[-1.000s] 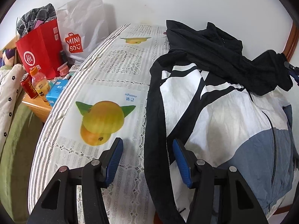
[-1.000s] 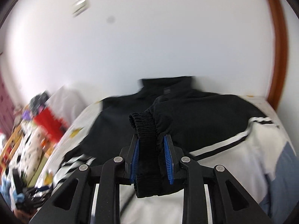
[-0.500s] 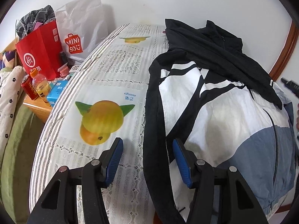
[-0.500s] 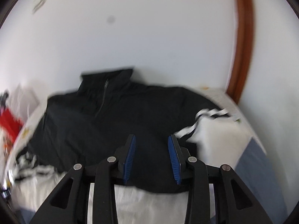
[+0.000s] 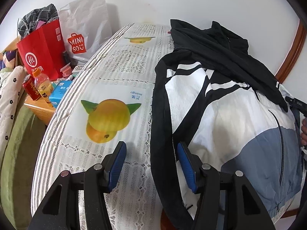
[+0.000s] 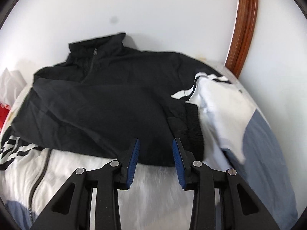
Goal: Fold large clothes
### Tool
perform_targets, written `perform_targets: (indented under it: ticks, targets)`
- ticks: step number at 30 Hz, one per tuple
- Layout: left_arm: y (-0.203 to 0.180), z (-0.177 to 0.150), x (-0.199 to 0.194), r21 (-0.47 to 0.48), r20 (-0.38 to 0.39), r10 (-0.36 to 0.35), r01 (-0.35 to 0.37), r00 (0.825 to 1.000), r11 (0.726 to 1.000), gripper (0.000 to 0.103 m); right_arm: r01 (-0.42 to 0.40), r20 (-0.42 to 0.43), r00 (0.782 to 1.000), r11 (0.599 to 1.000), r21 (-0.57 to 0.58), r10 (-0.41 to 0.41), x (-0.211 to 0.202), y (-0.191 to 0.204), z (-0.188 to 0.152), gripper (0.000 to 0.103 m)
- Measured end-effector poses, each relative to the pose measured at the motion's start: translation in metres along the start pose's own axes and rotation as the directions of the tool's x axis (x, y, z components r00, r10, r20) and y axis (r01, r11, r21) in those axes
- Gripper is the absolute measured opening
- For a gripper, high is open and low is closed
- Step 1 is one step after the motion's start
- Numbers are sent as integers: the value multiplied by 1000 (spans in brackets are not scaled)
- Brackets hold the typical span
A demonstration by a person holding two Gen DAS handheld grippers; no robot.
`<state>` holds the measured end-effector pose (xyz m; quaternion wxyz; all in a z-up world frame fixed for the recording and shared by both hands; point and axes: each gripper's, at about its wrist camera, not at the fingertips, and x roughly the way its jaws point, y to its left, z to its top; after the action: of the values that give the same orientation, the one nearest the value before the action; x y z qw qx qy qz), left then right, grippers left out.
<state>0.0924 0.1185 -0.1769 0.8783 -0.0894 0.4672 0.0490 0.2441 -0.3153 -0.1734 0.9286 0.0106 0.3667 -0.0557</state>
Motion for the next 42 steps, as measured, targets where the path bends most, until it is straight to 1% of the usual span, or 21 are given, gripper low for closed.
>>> perform_targets:
  ticks: [3, 6, 9, 11, 12, 14, 15, 17, 19, 22, 25, 27, 30, 31, 33, 36, 37, 39, 40, 41, 42]
  targets:
    - [1, -1, -3, -6, -1, 0, 0, 1000, 1000, 53, -37, 9, 999, 999, 7, 37, -26, -8, -2, 36]
    - [0, -4, -10, 1, 3, 8, -8, 1000, 1000, 53, -44, 26, 999, 999, 11, 44, -48, -19, -8, 36]
    - [0, -6, -17, -2, 11, 1, -1, 1000, 1000, 53, 39, 51, 998, 999, 22, -40, -71, -38, -21, 42]
    - [-1, -7, -23, -4, 16, -7, 7, 1000, 1000, 53, 59, 48, 997, 997, 40, -61, -82, -54, -29, 51]
    - [-3, -8, -27, -3, 19, -12, 12, 1000, 1000, 53, 73, 37, 996, 996, 55, -75, -89, -66, -34, 53]
    - [-6, -8, -34, 6, 30, -10, 9, 1000, 1000, 53, 98, 41, 994, 992, 74, -101, -100, -85, -42, 53]
    - [-8, -9, -37, 13, 35, -7, 6, 999, 1000, 53, 119, 48, 991, 990, 75, -123, -109, -97, -48, 54]
    - [-13, -9, -41, 16, 39, -14, 14, 999, 1000, 53, 164, 49, 985, 983, 76, -168, -121, -117, -58, 63]
    - [-18, -11, -45, 17, 44, -21, 21, 999, 1000, 53, 206, 51, 976, 974, 91, -211, -133, -141, -72, 70]
    - [-28, -12, -47, 29, 48, -26, 25, 999, 999, 53, 242, 30, 968, 961, 133, -248, -144, -173, -92, 75]
    - [-38, -12, -46, 38, 43, -33, 32, 999, 999, 53, 257, -9, 966, 953, 159, -259, -146, -203, -117, 75]
    - [-45, -10, -46, 33, 45, -29, 28, 999, 999, 54, 259, -32, 966, 953, 160, -257, -143, -213, -130, 75]
    - [-49, -6, -47, 18, 50, -33, 32, 998, 999, 61, 238, -67, 971, 962, 136, -230, -132, -224, -149, 75]
    - [-50, -5, -47, 14, 53, -29, 28, 998, 1000, 61, 235, -81, 971, 965, 114, -227, -126, -226, -154, 75]
    - [-52, -3, -46, 11, 52, -6, 5, 999, 1000, 61, 252, -103, 965, 964, 86, -243, -116, -227, -159, 75]
    - [-55, -1, -44, 14, 40, 8, -8, 999, 1000, 61, 300, -132, 948, 951, 70, -290, -99, -233, -165, 75]
    - [-56, -1, -43, 13, 37, 11, -12, 999, 1000, 62, 316, -138, 943, 946, 76, -304, -95, -236, -166, 74]
    - [-57, 0, -43, 12, 33, 15, -15, 999, 1000, 62, 322, -126, 942, 943, 88, -310, -92, -238, -166, 46]
    - [-58, 1, -43, 13, 30, 16, -16, 999, 1000, 62, 318, -126, 943, 944, 87, -307, -91, -237, -164, 14]
    - [-58, 2, -43, 15, 29, 15, -16, 999, 1000, 62, 316, -128, 944, 945, 84, -304, -91, -236, -163, 6]
    - [-57, 2, -43, 17, 31, 17, -18, 999, 1000, 62, 327, -111, 942, 942, 80, -317, -95, -235, -160, 5]
